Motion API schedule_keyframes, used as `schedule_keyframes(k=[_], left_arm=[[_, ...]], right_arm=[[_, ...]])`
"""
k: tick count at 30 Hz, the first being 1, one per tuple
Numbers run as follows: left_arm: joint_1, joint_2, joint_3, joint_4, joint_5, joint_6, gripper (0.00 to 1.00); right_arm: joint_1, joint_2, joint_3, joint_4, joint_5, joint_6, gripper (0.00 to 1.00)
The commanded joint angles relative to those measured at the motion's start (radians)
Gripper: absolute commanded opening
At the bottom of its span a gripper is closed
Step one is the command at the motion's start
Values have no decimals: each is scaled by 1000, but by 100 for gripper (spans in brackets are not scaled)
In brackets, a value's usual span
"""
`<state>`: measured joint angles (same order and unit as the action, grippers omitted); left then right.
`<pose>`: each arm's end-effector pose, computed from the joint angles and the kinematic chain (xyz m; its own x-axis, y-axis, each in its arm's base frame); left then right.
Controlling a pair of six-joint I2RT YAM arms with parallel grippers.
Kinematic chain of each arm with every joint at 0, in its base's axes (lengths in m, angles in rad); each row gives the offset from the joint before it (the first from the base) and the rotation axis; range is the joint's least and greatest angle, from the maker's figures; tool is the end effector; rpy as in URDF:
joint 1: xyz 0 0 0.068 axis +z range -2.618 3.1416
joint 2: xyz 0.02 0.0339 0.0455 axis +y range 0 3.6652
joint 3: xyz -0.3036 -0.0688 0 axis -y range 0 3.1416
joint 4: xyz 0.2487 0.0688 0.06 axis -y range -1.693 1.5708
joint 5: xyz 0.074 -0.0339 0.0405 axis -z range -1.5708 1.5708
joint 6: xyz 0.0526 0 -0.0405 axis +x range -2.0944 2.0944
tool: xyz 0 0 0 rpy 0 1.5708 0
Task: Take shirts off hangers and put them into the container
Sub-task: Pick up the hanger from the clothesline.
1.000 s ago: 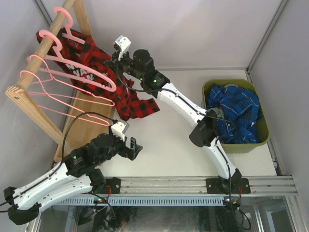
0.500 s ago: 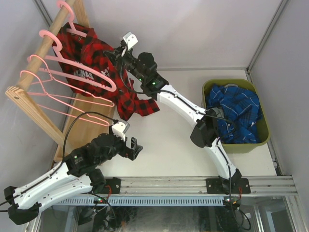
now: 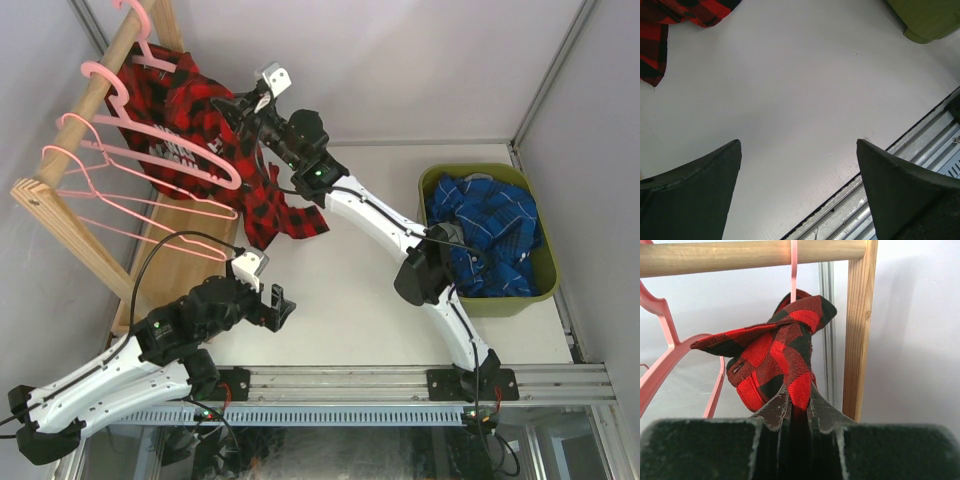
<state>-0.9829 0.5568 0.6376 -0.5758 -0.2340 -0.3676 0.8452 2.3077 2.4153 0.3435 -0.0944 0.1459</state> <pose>0.0742 -0.0893 0.2944 -0.4961 0.1140 -0.8608 0.5551 0.8039 -0.2135 0.3802 0.4361 0.4798 0.1698 0.4095 -0.8964 -0.8346 0.5434 0.0902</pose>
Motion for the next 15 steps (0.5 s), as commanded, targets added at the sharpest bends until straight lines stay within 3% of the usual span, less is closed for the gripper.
schedule_keyframes(k=[1,15], left_arm=[[-2,4,45,33,-11,-13,100],[-2,7,43,34,-3,-15,100]], right_arm=[[6,-113,42,172,14,38,0],[-7,-203,-63,148,31,-8,0]])
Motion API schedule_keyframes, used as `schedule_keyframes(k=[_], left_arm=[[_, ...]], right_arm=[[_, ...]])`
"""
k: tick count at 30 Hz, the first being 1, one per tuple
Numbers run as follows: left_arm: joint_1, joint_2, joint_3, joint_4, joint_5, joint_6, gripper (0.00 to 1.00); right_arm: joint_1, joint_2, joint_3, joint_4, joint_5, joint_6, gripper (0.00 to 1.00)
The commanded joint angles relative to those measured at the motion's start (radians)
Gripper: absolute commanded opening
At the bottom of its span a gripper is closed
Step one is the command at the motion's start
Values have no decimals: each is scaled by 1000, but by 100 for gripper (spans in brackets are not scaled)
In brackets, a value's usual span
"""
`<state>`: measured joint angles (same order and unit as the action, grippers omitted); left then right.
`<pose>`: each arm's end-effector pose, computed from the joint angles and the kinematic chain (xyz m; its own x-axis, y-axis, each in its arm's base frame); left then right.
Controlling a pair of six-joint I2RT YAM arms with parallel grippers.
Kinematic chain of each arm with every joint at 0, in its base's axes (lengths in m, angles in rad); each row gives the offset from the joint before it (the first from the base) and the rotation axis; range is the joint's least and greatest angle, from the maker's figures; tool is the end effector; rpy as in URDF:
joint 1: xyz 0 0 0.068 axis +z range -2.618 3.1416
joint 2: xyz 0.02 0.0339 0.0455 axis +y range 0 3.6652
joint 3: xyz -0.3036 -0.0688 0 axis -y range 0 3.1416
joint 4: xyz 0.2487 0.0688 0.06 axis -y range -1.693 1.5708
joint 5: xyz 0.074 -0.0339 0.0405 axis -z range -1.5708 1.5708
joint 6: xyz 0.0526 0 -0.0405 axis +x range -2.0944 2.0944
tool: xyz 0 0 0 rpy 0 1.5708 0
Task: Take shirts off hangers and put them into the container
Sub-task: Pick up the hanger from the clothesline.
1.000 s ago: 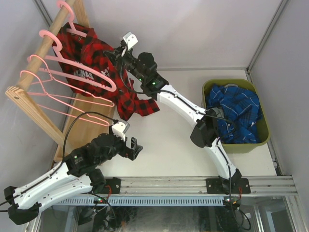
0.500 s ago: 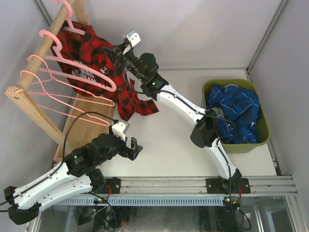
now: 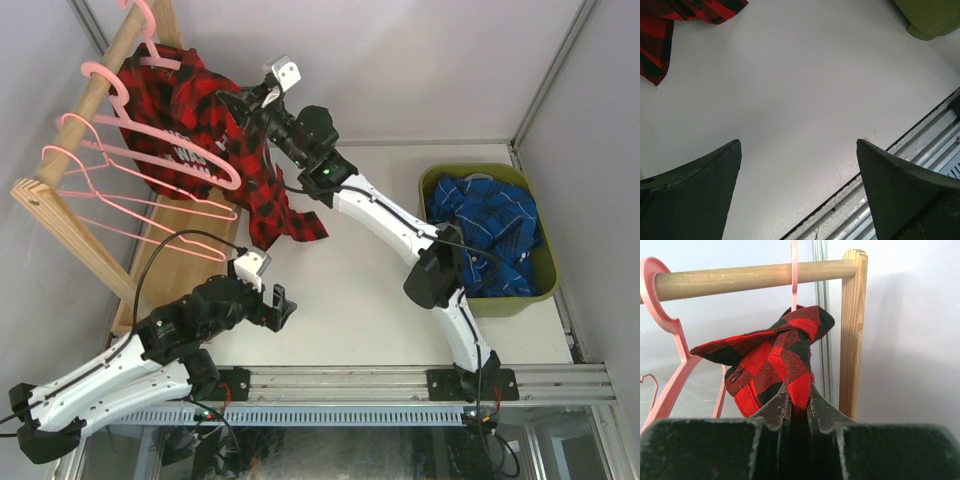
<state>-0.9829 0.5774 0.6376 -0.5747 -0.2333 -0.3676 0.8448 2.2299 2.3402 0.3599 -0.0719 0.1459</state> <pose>0.0762 -0.0925 0.2925 -0.5055 0.1280 -0.8533 0.5532 0.8070 -0.2067 0.3685 0.4207 0.4978 0.1830 0.4245 -0.8867 -0.8238 0.5585 0.0974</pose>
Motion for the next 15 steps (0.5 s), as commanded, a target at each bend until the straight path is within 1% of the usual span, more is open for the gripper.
schedule_keyframes(k=[1,6,12,15], left_arm=[[-2,-14,42,30,-4,-16,100],[-2,-14,42,29,-2,-18,100],[-2,-32,47,50,0,-25,100],[-2,-36,45,48,-8,-28,100]], right_arm=[[-7,-136,-6,138,10,-14,0],[-15,-212,-141,190,33,-27,0],[-39,-263,-184,187,14,-30,0],[-53,-318,-263,207,42,-48,0]])
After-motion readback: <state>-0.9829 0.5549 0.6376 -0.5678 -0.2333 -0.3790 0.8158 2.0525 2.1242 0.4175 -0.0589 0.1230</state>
